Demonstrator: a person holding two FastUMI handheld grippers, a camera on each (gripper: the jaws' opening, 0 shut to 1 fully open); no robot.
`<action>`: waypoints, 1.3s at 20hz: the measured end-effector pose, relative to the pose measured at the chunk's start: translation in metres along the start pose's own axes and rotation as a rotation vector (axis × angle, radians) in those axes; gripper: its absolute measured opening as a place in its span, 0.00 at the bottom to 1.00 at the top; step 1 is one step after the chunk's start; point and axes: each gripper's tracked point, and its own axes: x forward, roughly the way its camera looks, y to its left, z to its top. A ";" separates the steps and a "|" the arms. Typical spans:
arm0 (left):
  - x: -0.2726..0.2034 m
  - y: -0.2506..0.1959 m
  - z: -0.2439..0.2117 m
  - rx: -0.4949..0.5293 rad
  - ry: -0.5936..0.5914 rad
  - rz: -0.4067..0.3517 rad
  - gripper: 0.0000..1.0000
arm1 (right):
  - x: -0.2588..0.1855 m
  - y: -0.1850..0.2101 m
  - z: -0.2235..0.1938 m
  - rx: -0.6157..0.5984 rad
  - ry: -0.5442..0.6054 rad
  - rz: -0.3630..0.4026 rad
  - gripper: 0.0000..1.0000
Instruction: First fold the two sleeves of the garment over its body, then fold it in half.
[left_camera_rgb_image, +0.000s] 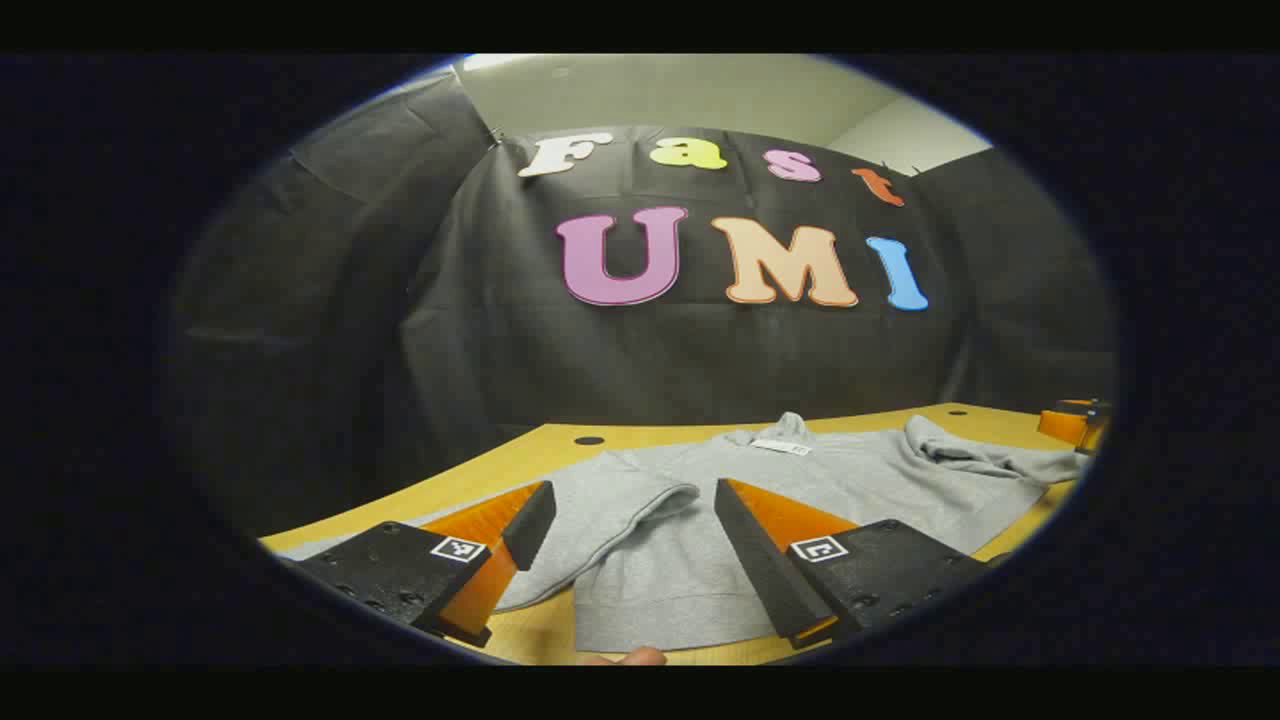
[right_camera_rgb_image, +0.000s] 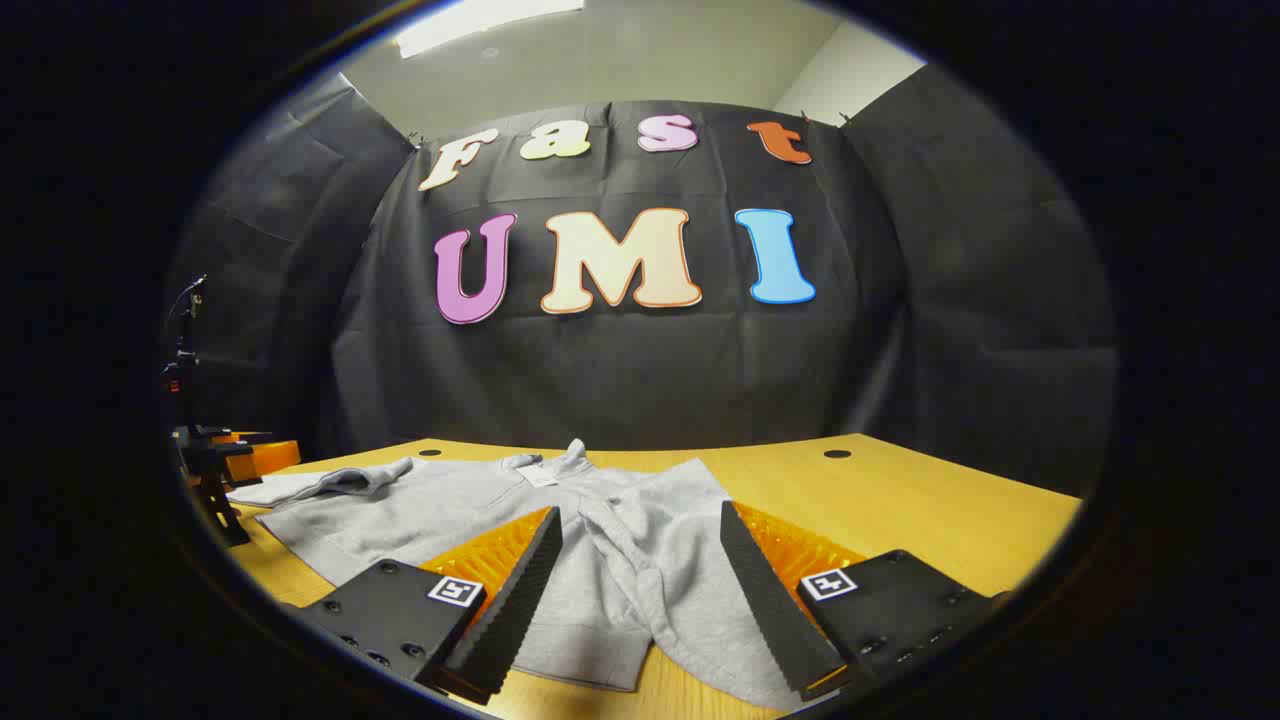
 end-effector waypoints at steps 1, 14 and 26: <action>0.001 -0.001 0.000 0.001 0.005 -0.003 0.94 | 0.001 0.000 0.001 0.001 0.002 0.000 0.98; 0.002 0.016 -0.001 -0.005 0.016 0.095 0.94 | -0.003 0.016 -0.001 0.009 0.007 0.102 0.99; 0.002 0.021 0.001 -0.003 0.009 0.125 0.94 | 0.003 0.004 -0.001 0.002 0.010 0.033 0.99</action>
